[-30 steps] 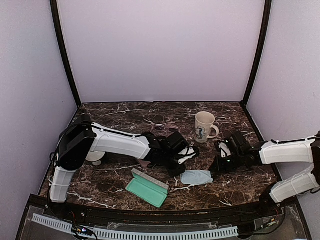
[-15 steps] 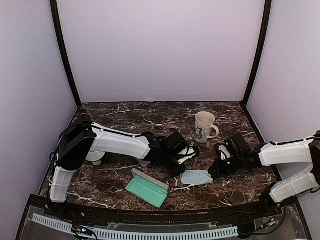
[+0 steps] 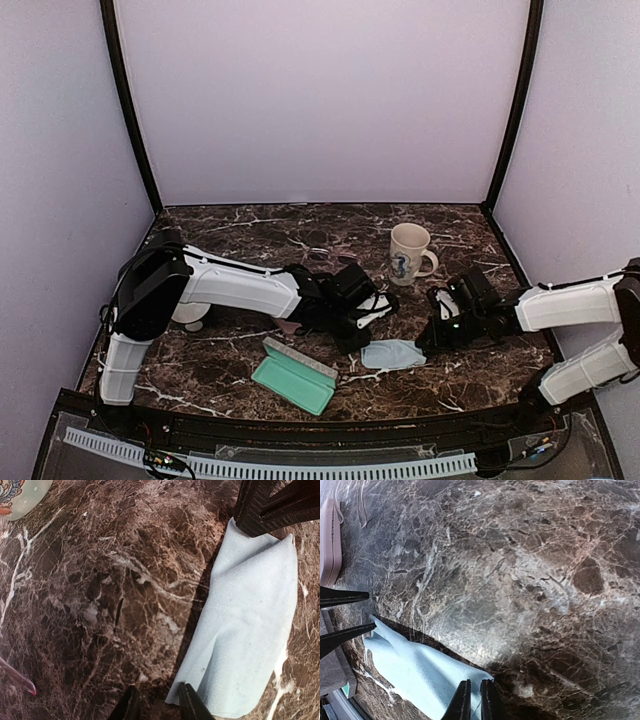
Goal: Organize the sunglasses
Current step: Smooth out the folded cleaning cloth at the center of the board.
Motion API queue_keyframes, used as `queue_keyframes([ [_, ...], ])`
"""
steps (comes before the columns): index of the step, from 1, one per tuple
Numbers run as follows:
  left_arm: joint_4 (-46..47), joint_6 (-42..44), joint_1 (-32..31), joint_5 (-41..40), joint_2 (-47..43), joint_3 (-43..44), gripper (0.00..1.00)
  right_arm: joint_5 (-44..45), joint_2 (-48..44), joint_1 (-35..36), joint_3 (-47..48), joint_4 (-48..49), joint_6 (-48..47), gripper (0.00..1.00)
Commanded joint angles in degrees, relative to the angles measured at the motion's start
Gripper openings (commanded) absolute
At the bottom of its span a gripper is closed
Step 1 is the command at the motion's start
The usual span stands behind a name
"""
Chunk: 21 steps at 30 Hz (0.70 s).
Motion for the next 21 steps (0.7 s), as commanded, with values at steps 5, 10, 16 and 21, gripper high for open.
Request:
queue_keyframes([
  [5,-0.62,0.49,-0.03,0.12,0.12,0.76,0.29,0.43,0.70,-0.18,-0.69,2.45,0.46,0.03],
  [10,-0.90,0.50,-0.02,-0.09,0.06,0.64,0.29,3.47,0.89,-0.20,0.25,1.64,0.45,0.00],
  [16,-1.60,0.47,0.01,-1.52,0.04,0.74,0.29,9.78,0.33,-0.23,2.05,-3.12,0.62,0.00],
  [21,-2.28,-0.52,-0.04,-3.96,0.07,1.09,0.29,12.41,-1.47,-0.15,2.06,-5.09,0.76,0.00],
])
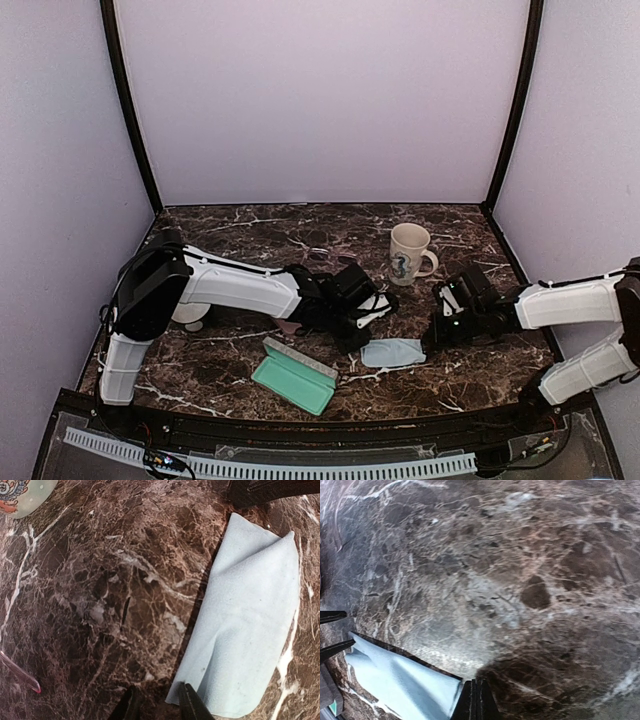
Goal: Organize the sunglasses
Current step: Smooth out the folded cleaning cloth at the center of the board.
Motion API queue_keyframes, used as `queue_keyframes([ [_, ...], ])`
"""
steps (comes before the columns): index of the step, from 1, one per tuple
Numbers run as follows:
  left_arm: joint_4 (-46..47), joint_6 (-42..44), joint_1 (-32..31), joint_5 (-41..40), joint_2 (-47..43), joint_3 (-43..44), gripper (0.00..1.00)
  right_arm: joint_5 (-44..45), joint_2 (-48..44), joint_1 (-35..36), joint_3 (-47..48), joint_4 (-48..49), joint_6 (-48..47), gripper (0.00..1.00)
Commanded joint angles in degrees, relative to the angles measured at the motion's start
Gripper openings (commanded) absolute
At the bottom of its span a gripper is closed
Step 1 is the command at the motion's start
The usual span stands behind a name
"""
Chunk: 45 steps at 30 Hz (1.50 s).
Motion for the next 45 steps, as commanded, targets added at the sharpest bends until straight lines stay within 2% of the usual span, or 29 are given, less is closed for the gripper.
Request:
queue_keyframes([
  [1,-2.19,-0.59,0.03,-2.79,0.08,1.22,0.29,4.11,-1.95,-0.14,0.70,-2.80,0.11,0.00],
  [11,-1.23,-0.58,0.01,-1.95,0.03,3.46,0.29,-3.09,-8.11,1.76,-0.42,2.92,-0.10,0.00],
  [19,-1.86,-1.47,-0.04,-2.23,-0.51,3.72,0.29,-4.76,-2.43,2.02,-1.08,6.31,-0.04,0.00],
  [24,1.34,-2.52,-0.26,0.21,-3.55,0.36,0.29,-6.06,-0.34,2.81,-1.55,8.27,0.51,0.00],
  [35,3.59,-4.37,-3.29,1.14,-5.34,-3.06,0.30,-4.44,1.52,3.06,-1.90,7.90,0.65,0.00],
  [45,3.72,-5.81,-3.99,-4.93,-5.66,-3.03,0.30,-1.58,1.66,3.09,-1.54,4.82,0.07,0.00],
])
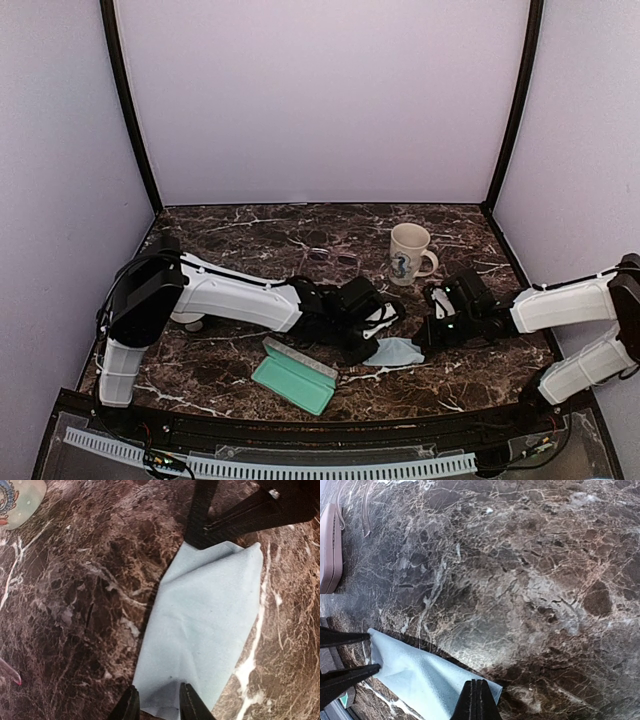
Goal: Organize the sunglasses
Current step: Smooth out the folded cleaning cloth at the center of the board.
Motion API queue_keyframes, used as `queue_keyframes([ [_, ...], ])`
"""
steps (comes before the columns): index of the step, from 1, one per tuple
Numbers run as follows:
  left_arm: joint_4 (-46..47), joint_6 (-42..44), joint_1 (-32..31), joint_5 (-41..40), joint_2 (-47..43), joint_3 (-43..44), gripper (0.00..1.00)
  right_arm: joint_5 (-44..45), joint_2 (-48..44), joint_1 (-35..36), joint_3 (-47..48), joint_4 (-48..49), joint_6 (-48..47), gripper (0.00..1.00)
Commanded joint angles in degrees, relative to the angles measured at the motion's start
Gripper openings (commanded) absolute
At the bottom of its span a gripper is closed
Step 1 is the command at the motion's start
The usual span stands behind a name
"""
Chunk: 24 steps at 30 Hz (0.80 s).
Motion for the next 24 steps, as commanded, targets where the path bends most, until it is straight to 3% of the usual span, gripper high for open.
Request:
queue_keyframes([
  [1,0.72,-1.31,-0.10,-4.51,-4.34,-0.54,0.30,2.84,-0.51,0.36,-0.19,-2.13,-0.39,0.00],
  [9,0.69,-1.49,-0.10,-7.26,-5.05,0.42,0.30,3.89,-0.59,0.38,0.00,-3.42,-0.86,0.00],
  [17,5.20,-1.94,-2.48,1.14,-8.20,-3.10,0.30,4.68,-0.93,0.33,0.40,-4.35,-0.96,0.00],
  [24,5.59,-1.68,-3.27,2.53,-5.29,-2.42,0.31,4.38,-0.70,0.37,0.18,-4.22,-0.97,0.00],
])
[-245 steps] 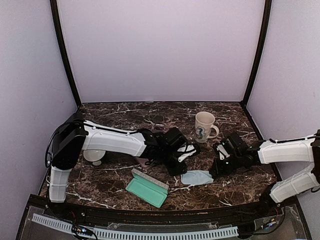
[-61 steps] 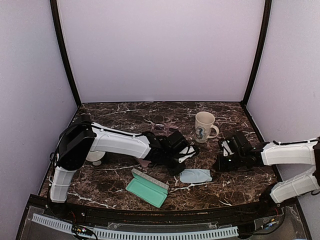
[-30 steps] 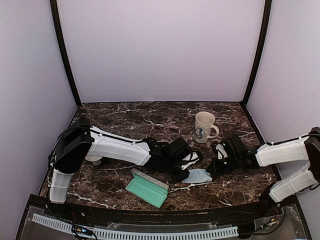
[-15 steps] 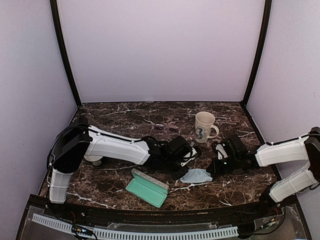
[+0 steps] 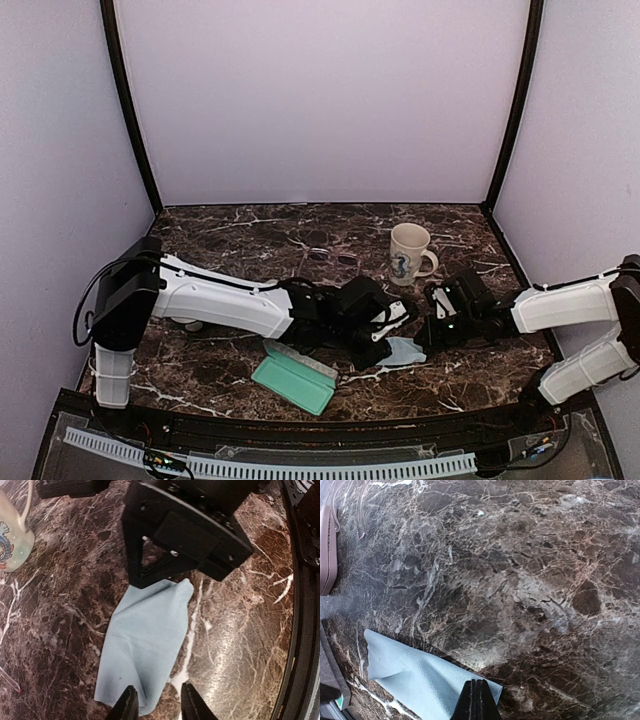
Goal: Organize the sunglasses
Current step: Smooth out the folded cleaning cloth at the center of the board.
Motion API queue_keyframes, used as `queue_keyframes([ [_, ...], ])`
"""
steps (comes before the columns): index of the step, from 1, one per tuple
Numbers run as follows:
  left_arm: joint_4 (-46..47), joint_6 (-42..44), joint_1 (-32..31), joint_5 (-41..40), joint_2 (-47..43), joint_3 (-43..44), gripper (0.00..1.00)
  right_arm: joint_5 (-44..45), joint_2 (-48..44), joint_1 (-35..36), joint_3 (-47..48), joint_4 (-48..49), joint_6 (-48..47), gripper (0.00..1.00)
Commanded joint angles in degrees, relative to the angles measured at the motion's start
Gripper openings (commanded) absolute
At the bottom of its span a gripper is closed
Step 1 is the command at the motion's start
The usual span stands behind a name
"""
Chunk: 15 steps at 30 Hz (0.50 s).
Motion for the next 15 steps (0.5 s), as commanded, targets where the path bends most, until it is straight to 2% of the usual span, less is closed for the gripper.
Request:
queue_keyframes([
  [1,0.99,0.29,-0.31,1.85,0.16,0.00,0.31,2.06,-0.31,0.33,0.03,-3.12,-0.69,0.00],
  [15,-1.07,5.17,-0.32,-4.98,5.19,3.48,0.31,1.89,-0.71,0.32,0.49,-3.70,-0.93,0.00],
])
